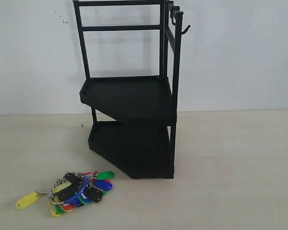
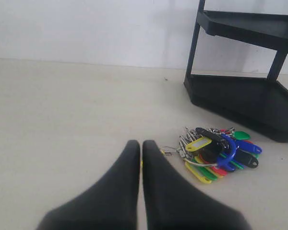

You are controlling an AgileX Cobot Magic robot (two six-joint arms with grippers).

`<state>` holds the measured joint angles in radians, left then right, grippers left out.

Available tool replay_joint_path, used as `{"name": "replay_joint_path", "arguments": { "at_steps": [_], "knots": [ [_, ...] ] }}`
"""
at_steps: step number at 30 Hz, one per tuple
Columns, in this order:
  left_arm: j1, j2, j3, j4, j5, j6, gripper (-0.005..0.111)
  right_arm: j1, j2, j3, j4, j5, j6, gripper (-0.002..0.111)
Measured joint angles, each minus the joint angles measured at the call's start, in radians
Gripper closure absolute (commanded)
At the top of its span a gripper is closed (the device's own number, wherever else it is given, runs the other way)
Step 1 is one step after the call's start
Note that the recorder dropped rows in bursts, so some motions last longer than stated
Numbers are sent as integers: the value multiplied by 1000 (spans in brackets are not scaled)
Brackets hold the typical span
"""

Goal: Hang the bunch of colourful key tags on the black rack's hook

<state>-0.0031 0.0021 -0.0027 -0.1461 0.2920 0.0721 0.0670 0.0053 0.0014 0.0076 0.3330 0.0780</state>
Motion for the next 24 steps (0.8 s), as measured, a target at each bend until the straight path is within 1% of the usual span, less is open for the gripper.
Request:
{"name": "replay_joint_path", "arguments": {
  "at_steps": [16,19,24],
  "knots": [
    [0,0,0,0,0,0,102,0,0,0,-26,-11,-12,108],
    [0,0,0,0,0,0,102,0,0,0,-64,-68,-26,108],
    [0,0,0,0,0,0,102,0,0,0,-81,-221,-26,108]
  ]
}}
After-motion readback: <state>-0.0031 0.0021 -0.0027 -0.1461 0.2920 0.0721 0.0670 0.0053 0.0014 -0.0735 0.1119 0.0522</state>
